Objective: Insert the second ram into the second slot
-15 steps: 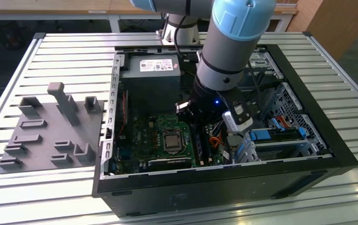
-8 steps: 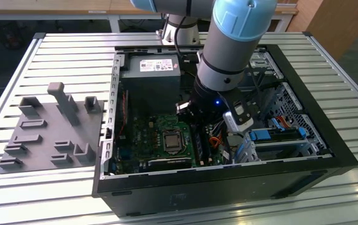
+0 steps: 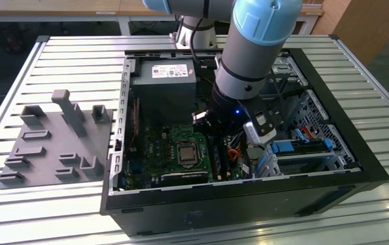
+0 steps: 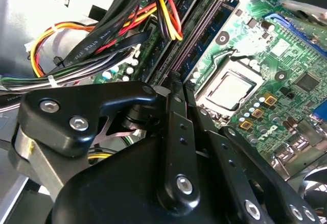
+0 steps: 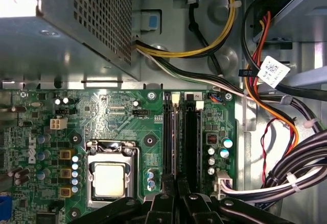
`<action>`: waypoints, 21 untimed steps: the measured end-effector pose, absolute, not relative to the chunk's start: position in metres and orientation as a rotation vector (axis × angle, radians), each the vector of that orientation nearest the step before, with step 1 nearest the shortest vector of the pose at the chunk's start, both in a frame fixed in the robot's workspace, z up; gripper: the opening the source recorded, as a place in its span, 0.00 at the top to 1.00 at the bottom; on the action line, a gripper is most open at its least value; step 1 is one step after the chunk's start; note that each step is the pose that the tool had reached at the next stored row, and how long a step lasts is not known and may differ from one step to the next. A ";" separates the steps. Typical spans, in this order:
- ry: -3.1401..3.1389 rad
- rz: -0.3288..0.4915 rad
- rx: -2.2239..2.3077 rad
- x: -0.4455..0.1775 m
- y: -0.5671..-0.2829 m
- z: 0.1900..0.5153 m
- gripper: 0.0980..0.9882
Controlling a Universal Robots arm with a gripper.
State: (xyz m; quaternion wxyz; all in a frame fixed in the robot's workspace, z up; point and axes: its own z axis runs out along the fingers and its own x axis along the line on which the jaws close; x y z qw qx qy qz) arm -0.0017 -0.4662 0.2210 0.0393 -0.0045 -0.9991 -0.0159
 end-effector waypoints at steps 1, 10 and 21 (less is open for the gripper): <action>-3.063 -0.049 -0.014 -0.002 -0.466 0.221 0.96; -3.060 -0.049 -0.014 -0.001 -0.466 0.219 0.96; -3.051 -0.048 -0.014 -0.001 -0.466 0.217 0.96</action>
